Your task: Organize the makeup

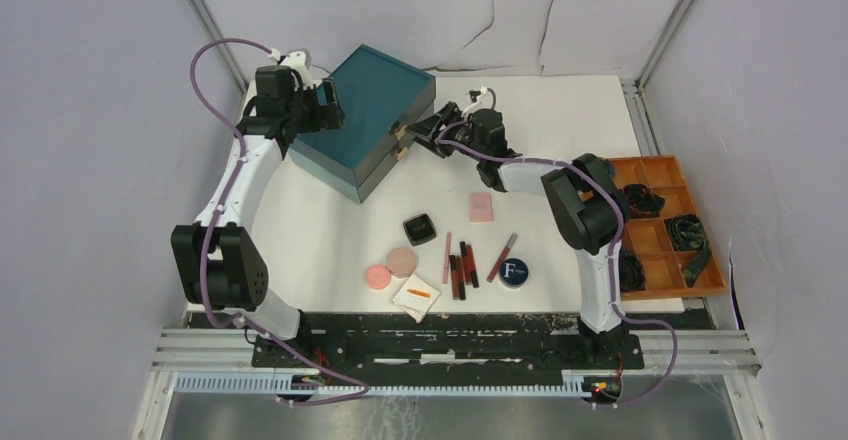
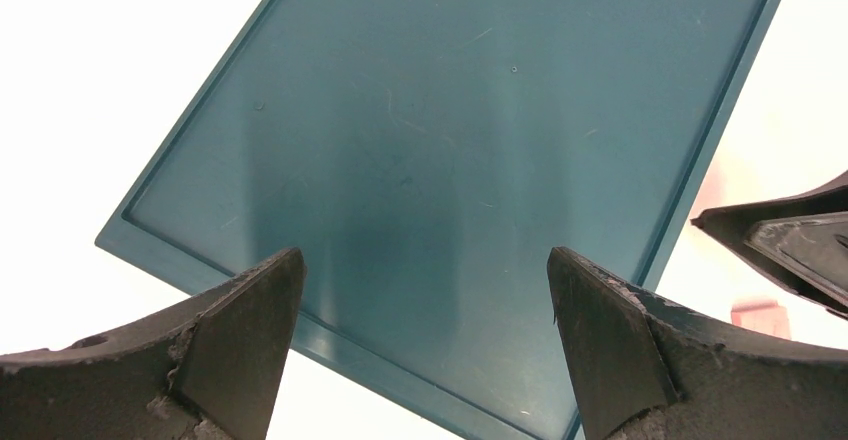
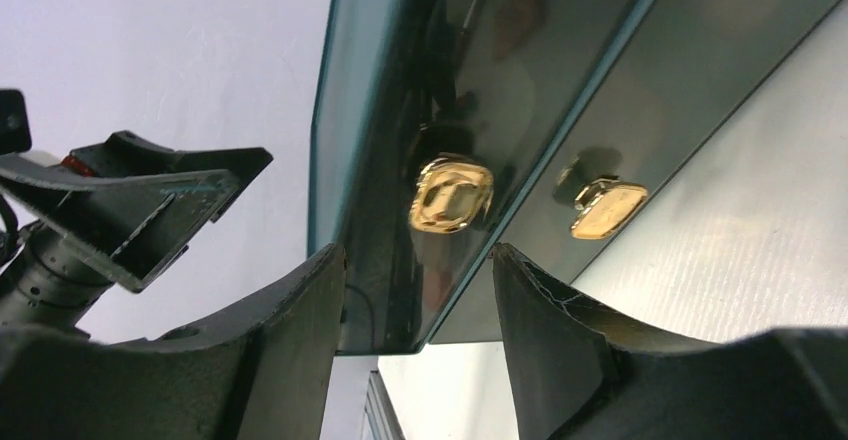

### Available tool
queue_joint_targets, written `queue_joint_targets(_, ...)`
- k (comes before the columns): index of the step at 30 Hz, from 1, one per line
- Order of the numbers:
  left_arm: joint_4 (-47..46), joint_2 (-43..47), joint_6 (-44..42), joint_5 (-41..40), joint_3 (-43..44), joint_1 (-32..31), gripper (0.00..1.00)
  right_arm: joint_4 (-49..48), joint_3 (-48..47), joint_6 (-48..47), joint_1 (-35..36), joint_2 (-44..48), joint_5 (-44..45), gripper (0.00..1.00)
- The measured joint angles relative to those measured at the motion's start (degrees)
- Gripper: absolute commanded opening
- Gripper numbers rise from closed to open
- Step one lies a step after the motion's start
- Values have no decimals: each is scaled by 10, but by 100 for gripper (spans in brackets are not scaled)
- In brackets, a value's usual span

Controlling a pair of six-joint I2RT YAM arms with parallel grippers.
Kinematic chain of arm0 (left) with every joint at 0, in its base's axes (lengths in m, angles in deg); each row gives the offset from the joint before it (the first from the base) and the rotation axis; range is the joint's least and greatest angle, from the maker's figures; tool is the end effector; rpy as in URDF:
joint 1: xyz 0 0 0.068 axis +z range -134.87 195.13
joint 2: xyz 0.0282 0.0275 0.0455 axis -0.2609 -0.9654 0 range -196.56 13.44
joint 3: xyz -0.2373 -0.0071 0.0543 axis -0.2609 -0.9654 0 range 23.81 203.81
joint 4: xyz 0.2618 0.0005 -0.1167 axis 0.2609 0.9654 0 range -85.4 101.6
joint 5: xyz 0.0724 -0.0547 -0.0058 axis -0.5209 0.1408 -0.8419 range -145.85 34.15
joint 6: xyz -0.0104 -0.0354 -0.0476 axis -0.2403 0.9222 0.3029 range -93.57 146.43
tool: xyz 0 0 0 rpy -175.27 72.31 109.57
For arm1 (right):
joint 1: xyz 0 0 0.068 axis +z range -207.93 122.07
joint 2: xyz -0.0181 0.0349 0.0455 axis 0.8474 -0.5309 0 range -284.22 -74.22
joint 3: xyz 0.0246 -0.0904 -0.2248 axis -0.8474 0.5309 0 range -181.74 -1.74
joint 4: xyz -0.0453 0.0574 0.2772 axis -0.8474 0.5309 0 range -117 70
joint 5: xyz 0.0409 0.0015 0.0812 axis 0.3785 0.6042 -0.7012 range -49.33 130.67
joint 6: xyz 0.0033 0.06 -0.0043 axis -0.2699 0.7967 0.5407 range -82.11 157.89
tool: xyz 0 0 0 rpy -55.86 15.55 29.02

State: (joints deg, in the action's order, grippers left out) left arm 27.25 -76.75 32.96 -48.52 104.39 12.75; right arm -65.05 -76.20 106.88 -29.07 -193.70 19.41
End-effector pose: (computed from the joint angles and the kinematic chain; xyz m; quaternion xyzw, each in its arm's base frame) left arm 0.3981 -0.0222 0.2979 -0.0008 0.8745 -0.0932 0.4760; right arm 0.4162 0.2479 0.1530 0.1377 0.7332 0.5819 0.3238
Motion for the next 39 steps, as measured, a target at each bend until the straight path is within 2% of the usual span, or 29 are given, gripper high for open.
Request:
queue_joint_targets(8, 0, 0, 0, -11, -5, 0, 98, -45, -2, 50, 0, -40, 5, 62)
queue_joint_targets(15, 0, 6, 0, -13, -13, 0, 97, -69, -40, 70, 0, -71, 5, 62)
queue_joint_targets(39, 0, 7, 0, -13, -13, 0, 96, -48, -88, 82, 2, -121, 3, 61)
